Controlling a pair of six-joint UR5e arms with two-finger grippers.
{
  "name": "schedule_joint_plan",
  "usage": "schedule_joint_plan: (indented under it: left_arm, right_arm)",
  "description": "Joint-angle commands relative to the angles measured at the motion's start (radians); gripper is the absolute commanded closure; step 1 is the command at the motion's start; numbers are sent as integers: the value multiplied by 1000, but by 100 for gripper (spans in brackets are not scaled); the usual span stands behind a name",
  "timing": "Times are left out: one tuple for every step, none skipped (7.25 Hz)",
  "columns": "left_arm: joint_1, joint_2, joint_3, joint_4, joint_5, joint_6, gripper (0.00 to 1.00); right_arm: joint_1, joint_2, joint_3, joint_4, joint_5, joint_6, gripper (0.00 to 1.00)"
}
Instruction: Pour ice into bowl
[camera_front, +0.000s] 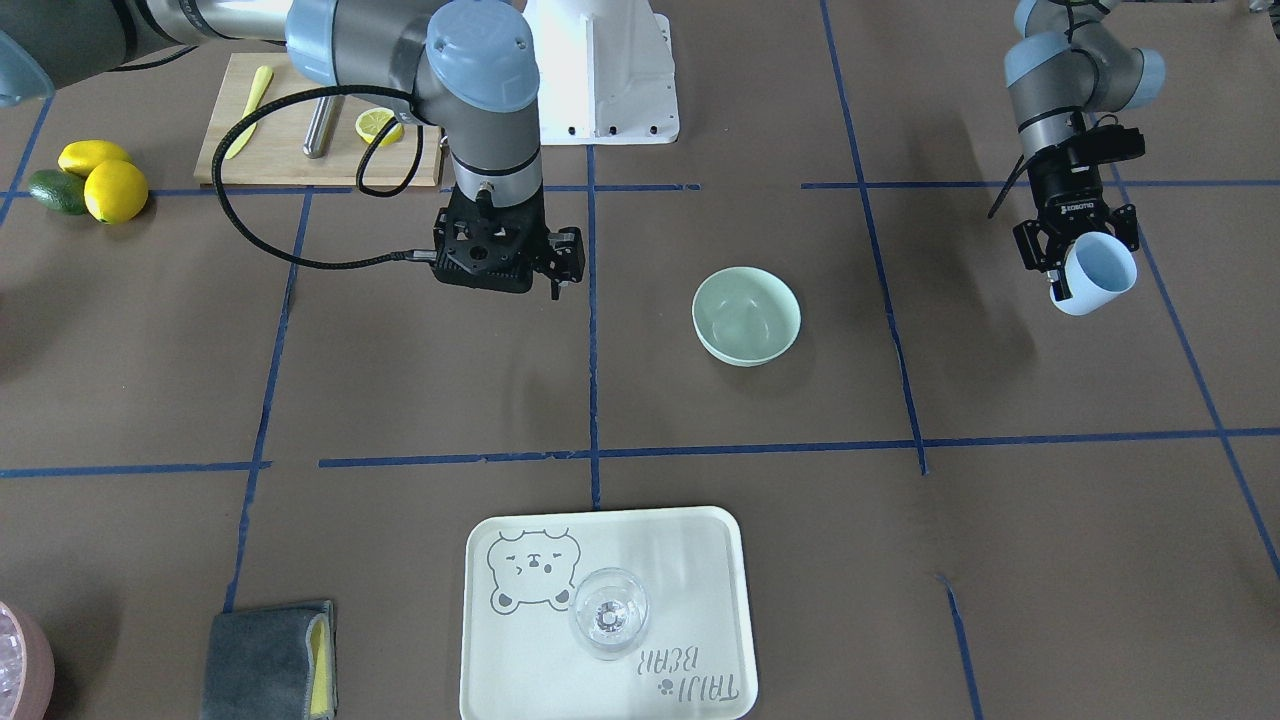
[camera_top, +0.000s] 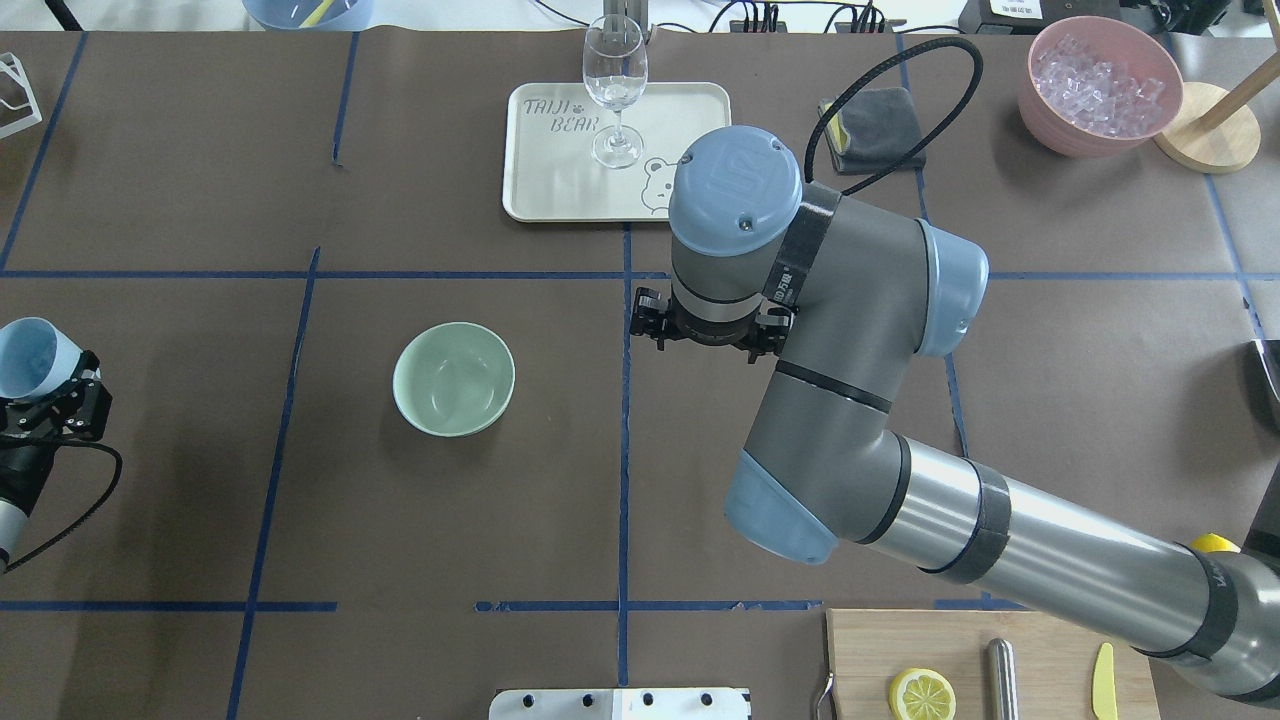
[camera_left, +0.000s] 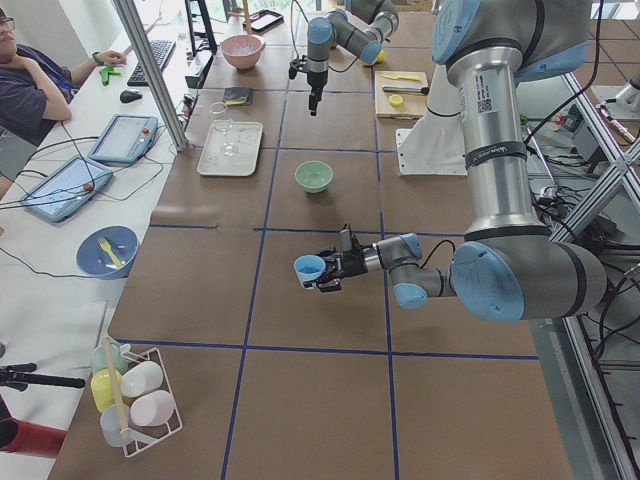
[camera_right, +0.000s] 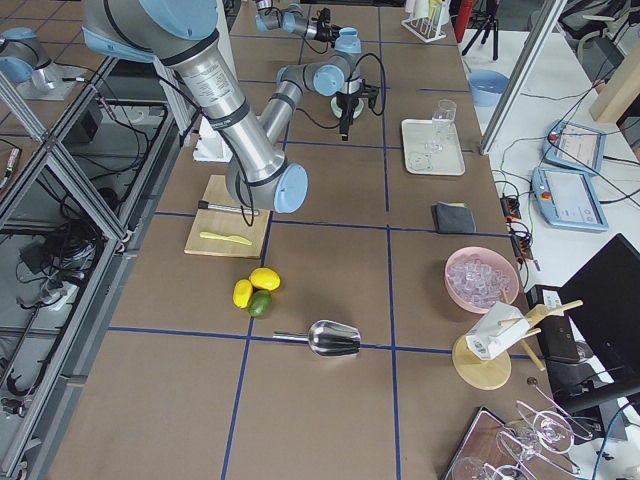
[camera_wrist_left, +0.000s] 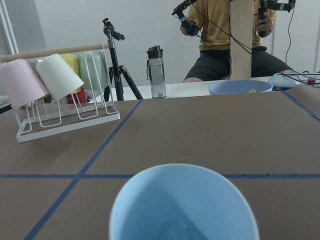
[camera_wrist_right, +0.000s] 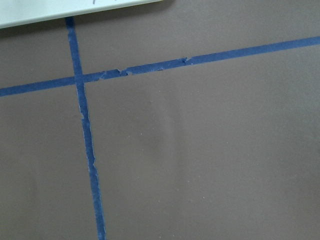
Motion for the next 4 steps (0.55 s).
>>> schedule_joint_plan:
  left_arm:
    - [-6,-48,-89,-28,-55,163,100]
    - [-4,-111,-86,-24,-56,243,100]
    - [-4,-172,-89,-18,-54,288,100]
    - [-3,-217,-86,-8,-56,290,100]
  right_arm:
    - [0,-45,54,2,3,-2,0]
    - [1,-47,54,2,3,-6,0]
    - [1,-50,51,2,1,-8,0]
    - [4,-48,52,2,3,-24,0]
